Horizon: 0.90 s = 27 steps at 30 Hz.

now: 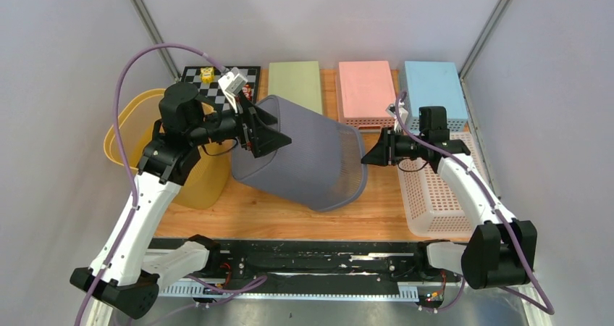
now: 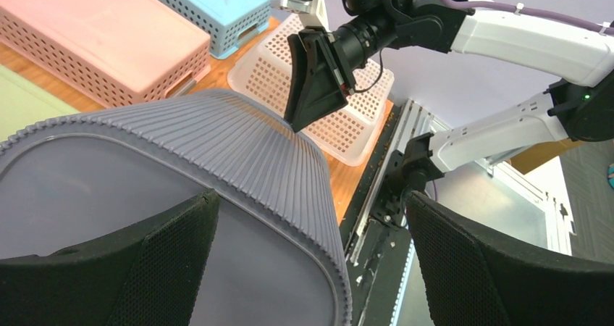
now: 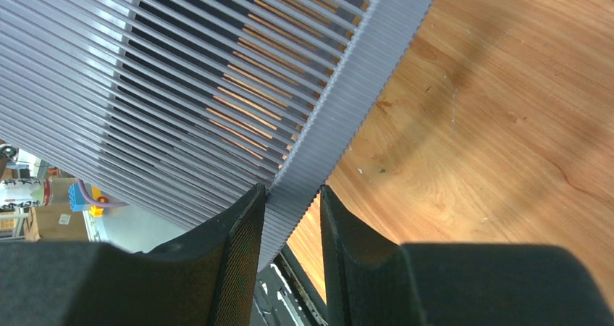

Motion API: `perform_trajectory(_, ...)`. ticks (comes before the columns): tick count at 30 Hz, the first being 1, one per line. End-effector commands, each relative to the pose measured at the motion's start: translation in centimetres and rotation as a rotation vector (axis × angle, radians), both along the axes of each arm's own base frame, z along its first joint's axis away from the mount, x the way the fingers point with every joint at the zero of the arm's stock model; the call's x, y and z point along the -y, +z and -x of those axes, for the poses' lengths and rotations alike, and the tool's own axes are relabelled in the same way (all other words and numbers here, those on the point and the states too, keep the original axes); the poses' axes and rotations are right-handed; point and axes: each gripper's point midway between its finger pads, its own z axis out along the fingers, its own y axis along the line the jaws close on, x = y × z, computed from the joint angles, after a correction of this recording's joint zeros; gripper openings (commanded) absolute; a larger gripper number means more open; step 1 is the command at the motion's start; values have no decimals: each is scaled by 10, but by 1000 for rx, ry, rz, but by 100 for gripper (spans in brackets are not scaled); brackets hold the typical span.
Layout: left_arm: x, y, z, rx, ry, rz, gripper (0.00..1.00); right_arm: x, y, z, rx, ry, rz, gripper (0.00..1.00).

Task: Turn the large container upside down
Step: Turn the container upside down at the center of the board.

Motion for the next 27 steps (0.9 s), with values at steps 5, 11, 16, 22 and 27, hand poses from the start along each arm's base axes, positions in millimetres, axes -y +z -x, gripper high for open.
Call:
perform_trajectory(5, 9, -16, 1, -2, -74, -25, 100, -16, 7, 10, 43, 142, -68, 36)
perform_trajectory(11, 14, -24, -3, 42, -87, -63, 100, -17, -3, 6, 26, 152, -61, 36)
perform_trajectory(16, 24, -39, -4, 54, -117, -103, 100, -18, -5, 5, 20, 163, -65, 36)
perform_trajectory(22, 34, -52, -3, 77, -161, -158, 100, -19, -5, 6, 52, 186, -60, 36)
perform_trajectory(27, 42, -57, -4, 91, -191, -193, 100, -21, -4, 8, 60, 199, -58, 36)
